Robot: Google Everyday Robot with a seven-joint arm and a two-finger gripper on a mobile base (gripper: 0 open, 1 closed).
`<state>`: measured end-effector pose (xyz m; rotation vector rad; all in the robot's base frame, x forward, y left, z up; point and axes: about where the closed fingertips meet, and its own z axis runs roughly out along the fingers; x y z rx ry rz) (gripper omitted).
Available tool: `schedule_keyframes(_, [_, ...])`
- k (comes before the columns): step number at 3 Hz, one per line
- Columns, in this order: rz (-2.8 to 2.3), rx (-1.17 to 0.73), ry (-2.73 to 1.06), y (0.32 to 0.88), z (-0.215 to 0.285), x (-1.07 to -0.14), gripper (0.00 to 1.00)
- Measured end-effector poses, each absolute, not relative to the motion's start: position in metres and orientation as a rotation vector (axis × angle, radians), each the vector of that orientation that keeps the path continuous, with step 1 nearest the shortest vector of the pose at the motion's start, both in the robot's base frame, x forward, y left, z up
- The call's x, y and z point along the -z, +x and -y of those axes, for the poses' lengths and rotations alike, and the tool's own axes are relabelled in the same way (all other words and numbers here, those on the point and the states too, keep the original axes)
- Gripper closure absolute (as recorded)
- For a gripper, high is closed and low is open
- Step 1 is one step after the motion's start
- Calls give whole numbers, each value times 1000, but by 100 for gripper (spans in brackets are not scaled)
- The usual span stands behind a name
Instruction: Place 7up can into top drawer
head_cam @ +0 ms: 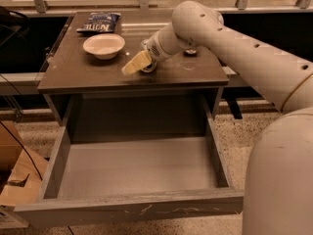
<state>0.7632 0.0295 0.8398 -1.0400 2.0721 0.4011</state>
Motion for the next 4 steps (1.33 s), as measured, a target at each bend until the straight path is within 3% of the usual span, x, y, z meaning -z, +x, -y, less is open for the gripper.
schedule_keyframes(1, [-2061, -427, -1025, 774, -37, -833, 18])
schedule_keyframes(4, [-1993, -391, -1060, 767, -31, -856, 88])
